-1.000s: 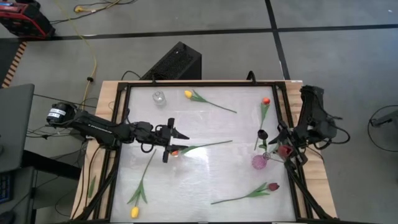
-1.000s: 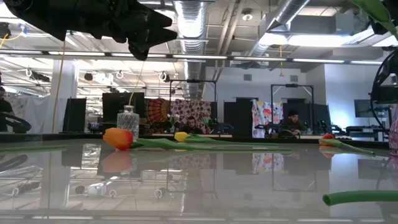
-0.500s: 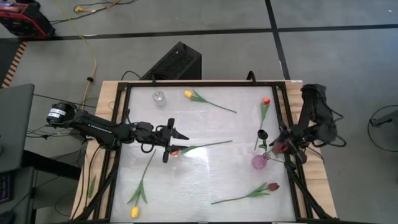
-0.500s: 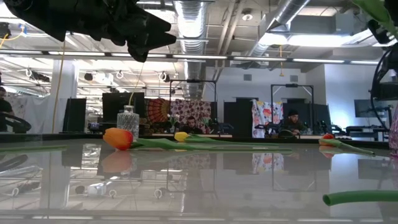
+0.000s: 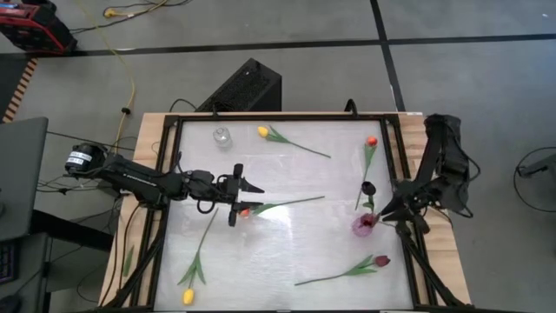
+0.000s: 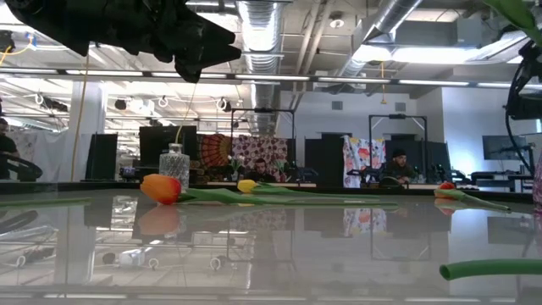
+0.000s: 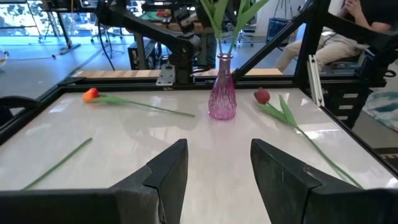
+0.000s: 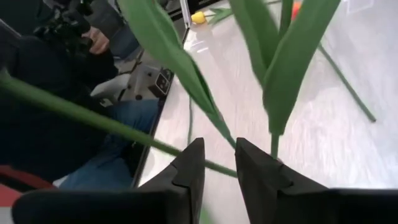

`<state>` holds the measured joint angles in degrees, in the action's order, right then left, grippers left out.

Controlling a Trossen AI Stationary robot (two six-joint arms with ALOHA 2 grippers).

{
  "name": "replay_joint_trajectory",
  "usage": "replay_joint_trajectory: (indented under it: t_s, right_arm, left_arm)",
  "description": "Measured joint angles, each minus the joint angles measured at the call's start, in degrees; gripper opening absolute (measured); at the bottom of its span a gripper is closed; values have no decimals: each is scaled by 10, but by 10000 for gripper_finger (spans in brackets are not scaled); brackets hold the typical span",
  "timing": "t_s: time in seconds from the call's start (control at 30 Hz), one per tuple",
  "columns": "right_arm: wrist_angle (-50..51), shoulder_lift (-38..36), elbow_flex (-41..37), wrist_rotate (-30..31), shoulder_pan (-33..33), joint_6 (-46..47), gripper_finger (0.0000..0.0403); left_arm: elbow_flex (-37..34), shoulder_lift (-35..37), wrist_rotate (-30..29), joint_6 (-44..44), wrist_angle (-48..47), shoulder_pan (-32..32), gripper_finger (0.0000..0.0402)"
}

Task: Sort flowers into vase by color
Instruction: Put the left dark red flower into the pink vase, then put the dark red flower into the pink vase

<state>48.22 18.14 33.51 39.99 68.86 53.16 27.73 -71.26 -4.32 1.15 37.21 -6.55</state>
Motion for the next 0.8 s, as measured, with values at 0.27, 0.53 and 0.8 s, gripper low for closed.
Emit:
replay_joint_trajectory:
  t_s: [0.27, 0.53, 0.8]
  right_arm:
    - [47, 53, 113, 41, -32, 5, 108]
    - [19, 128, 188, 76, -106, -7, 108]
    - [-108, 197, 248, 61, -158, -108, 108]
  left_arm:
    - [0, 0, 0, 8, 0, 0, 164]
    - [16, -86, 46, 23, 153, -27, 164]
    - [135, -231, 48, -14, 92, -51, 164]
